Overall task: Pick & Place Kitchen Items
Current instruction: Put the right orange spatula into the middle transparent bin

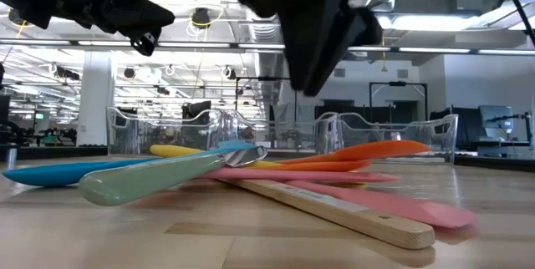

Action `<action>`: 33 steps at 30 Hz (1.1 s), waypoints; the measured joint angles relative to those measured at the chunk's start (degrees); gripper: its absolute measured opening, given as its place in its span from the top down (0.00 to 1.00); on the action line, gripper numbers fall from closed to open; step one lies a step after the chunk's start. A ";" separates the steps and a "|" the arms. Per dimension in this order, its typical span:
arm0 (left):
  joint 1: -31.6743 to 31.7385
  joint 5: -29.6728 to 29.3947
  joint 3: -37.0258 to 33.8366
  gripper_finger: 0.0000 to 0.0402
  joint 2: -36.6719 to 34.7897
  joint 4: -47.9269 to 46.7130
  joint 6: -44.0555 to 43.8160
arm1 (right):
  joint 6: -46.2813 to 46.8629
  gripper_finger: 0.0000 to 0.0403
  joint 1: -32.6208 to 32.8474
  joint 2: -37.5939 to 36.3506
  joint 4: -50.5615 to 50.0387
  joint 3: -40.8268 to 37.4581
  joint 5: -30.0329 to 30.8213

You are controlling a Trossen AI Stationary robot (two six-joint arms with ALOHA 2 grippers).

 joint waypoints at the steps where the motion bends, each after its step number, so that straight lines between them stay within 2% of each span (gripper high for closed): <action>1: 0.00 0.00 0.00 0.98 0.00 0.00 0.00 | 1.39 0.82 0.61 -0.04 -0.04 0.08 -0.12; 8: 0.00 0.00 0.00 0.98 0.00 0.02 0.01 | 9.43 0.83 3.47 0.04 -0.30 0.10 -0.88; 17: 0.01 0.00 0.02 0.98 0.00 0.00 0.00 | 16.89 0.99 6.42 0.47 -0.24 0.08 1.48; 30: 0.01 0.00 0.02 0.98 0.00 -0.07 -0.01 | 25.66 1.00 9.64 0.47 -2.00 0.08 5.68; 33: 0.01 0.00 0.02 0.98 0.00 -0.09 -0.01 | 25.80 1.00 10.87 0.55 -2.94 0.15 8.62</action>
